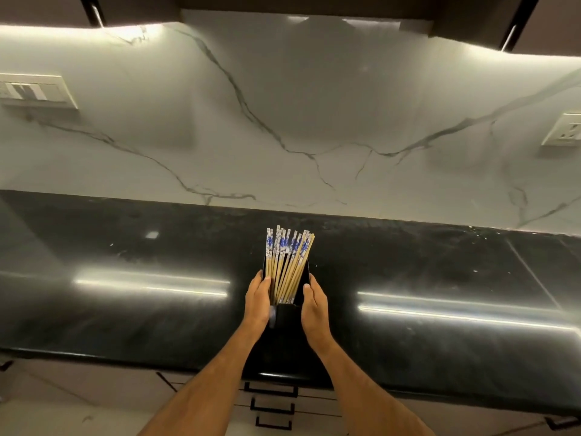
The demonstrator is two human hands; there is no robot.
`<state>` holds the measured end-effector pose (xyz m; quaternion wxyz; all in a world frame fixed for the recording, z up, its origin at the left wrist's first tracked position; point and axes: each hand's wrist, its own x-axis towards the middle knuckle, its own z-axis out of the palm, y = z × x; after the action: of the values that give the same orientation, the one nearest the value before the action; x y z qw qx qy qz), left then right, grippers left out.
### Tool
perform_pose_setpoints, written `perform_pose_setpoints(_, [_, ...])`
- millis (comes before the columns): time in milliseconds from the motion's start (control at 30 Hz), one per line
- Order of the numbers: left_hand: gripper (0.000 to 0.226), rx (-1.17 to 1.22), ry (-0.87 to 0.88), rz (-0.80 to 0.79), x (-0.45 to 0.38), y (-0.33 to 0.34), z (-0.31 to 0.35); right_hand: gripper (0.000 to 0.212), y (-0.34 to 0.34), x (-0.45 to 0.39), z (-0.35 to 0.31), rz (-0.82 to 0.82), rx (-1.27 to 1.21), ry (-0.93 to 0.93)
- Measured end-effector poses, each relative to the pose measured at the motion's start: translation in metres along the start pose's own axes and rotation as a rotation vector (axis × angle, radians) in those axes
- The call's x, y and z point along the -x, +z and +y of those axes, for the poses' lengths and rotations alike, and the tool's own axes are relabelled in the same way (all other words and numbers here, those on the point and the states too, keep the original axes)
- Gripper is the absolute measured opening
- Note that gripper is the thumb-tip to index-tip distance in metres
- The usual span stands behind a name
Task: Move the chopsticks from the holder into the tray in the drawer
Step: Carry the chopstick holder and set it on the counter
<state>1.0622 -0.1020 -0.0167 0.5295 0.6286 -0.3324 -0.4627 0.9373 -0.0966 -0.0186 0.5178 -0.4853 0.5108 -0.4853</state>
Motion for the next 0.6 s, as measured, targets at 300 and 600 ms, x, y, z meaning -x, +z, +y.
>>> perform_pose_setpoints(300, [0.039,0.006,0.024,0.0,-0.018,0.005,-0.008,0.041,0.004,-0.021,0.008,0.031,0.052,0.03])
perform_pose_setpoints(600, [0.039,0.004,0.022,0.04,-0.03,0.005,-0.012,0.043,0.008,-0.027,0.011,0.063,0.055,0.049])
